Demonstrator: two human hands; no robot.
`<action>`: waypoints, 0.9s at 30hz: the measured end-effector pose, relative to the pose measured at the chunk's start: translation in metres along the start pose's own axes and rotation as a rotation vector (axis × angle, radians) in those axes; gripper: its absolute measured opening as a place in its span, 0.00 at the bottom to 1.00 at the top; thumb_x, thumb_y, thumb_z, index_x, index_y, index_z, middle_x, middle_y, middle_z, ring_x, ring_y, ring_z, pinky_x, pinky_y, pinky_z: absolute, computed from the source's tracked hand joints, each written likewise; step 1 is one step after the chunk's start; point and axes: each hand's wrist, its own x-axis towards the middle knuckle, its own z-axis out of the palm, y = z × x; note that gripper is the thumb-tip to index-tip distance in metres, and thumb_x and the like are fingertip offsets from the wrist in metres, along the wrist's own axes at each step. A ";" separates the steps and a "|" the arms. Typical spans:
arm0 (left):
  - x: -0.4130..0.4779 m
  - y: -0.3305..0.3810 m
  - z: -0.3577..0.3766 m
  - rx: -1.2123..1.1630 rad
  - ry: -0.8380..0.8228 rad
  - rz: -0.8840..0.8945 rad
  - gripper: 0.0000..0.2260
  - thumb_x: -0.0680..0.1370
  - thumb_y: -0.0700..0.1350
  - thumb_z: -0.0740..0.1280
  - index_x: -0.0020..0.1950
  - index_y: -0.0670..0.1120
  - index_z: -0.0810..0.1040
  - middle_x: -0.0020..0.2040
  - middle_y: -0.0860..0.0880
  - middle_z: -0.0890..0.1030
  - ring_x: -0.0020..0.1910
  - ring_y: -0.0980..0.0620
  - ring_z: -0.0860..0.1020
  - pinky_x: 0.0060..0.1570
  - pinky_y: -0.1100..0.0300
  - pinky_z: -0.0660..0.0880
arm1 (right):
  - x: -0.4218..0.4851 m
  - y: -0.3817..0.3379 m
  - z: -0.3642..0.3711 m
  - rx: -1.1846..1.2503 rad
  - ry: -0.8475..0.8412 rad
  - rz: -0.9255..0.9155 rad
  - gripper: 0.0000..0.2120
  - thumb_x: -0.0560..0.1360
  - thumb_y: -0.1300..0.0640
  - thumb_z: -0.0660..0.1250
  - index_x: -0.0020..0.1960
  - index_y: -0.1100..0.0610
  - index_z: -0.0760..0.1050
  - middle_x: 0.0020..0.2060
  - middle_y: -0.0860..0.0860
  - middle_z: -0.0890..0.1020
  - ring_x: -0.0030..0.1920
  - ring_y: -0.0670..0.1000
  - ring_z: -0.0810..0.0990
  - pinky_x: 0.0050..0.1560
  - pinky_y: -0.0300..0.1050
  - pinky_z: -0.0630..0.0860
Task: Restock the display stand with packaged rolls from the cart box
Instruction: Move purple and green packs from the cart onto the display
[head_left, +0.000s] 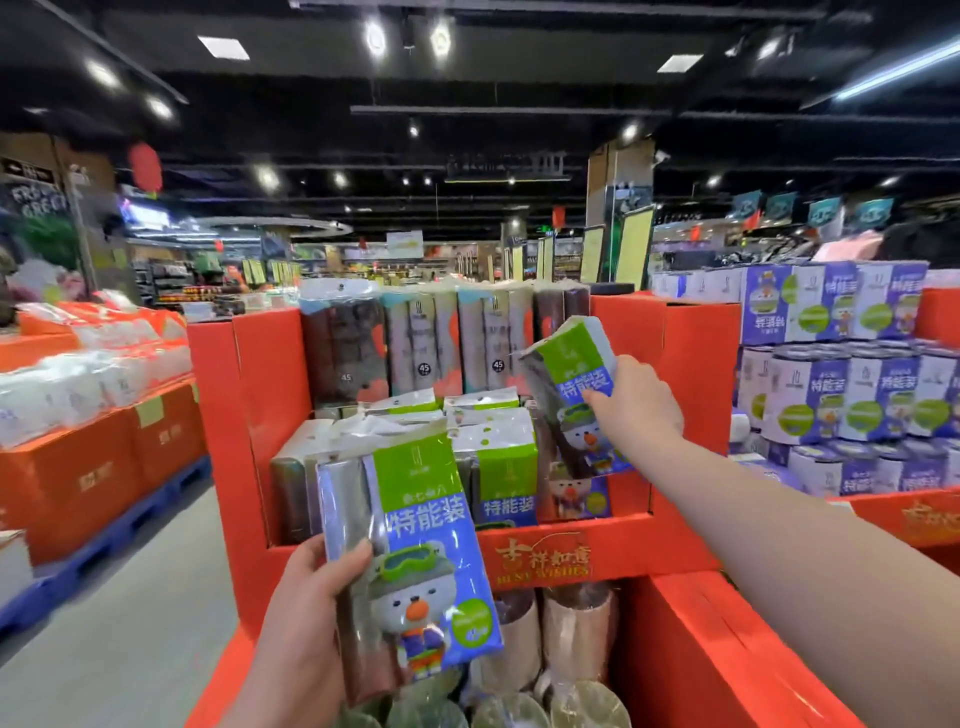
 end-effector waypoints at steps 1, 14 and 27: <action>0.003 0.000 -0.001 0.005 -0.004 -0.013 0.17 0.74 0.35 0.64 0.63 0.35 0.72 0.54 0.30 0.80 0.49 0.30 0.81 0.46 0.32 0.77 | 0.003 0.000 0.008 0.008 -0.015 0.037 0.19 0.77 0.50 0.66 0.60 0.61 0.68 0.60 0.60 0.74 0.61 0.64 0.73 0.54 0.54 0.71; 0.008 -0.006 0.007 0.012 0.066 0.119 0.07 0.75 0.30 0.60 0.51 0.36 0.74 0.29 0.42 0.82 0.24 0.46 0.81 0.22 0.56 0.78 | 0.024 0.026 0.076 -0.139 -0.205 -0.006 0.45 0.74 0.66 0.62 0.76 0.58 0.32 0.76 0.58 0.50 0.65 0.60 0.74 0.57 0.51 0.73; 0.002 -0.024 0.018 -0.004 0.168 0.121 0.08 0.75 0.32 0.62 0.52 0.39 0.75 0.33 0.41 0.83 0.29 0.44 0.82 0.44 0.48 0.76 | 0.061 0.029 0.068 -0.814 -0.386 -0.602 0.39 0.64 0.45 0.77 0.68 0.53 0.62 0.64 0.51 0.74 0.64 0.53 0.75 0.59 0.48 0.68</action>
